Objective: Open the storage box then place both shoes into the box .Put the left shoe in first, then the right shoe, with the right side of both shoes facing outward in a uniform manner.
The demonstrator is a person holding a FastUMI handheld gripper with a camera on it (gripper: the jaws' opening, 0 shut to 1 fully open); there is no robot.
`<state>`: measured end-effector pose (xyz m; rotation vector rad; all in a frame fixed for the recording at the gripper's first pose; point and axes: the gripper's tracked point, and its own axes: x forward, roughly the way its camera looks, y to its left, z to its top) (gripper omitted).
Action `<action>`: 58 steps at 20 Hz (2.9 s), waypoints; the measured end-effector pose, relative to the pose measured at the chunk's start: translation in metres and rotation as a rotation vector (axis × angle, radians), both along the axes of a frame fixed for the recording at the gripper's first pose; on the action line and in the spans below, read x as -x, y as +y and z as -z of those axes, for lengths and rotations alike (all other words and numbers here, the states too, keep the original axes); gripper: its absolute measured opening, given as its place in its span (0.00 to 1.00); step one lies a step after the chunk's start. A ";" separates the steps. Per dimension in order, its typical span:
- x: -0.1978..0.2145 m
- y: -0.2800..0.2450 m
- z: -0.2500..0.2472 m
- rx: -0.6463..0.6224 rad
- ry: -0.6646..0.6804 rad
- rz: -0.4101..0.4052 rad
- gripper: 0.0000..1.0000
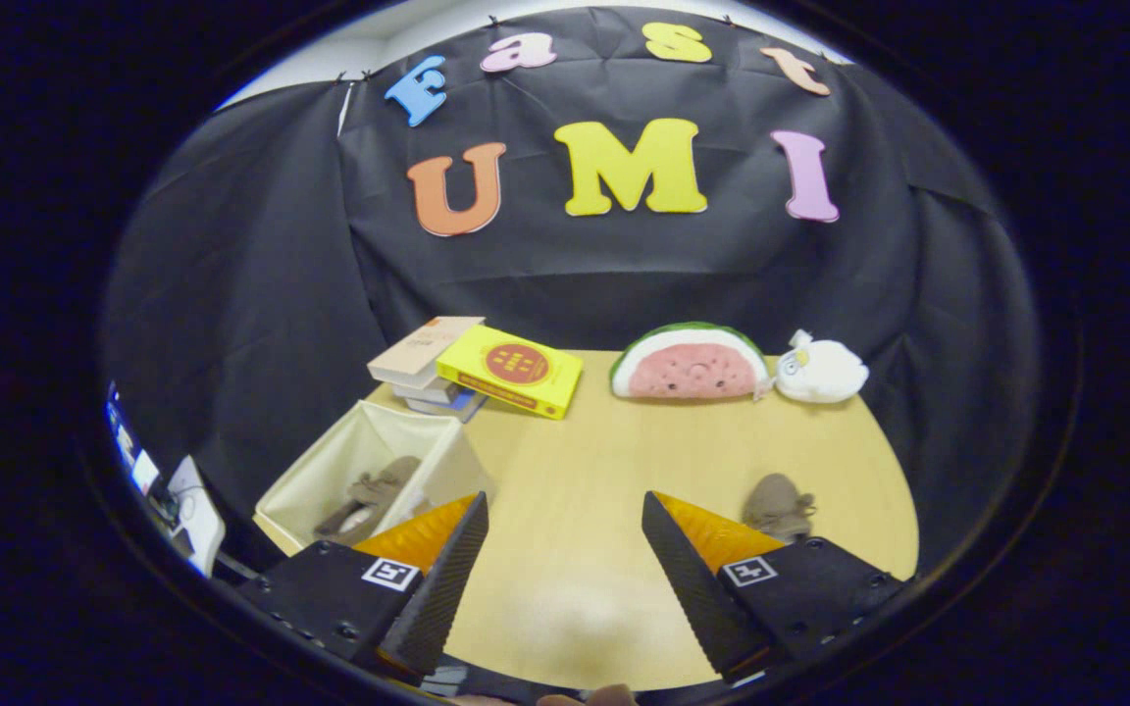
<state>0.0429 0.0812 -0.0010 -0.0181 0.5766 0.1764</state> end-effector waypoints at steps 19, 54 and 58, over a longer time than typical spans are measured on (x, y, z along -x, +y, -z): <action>-0.025 -0.219 0.165 0.065 0.355 0.249 0.96; -0.023 -0.154 0.125 -0.357 0.358 0.403 0.00; -0.018 -0.086 0.067 -0.388 0.295 0.343 0.00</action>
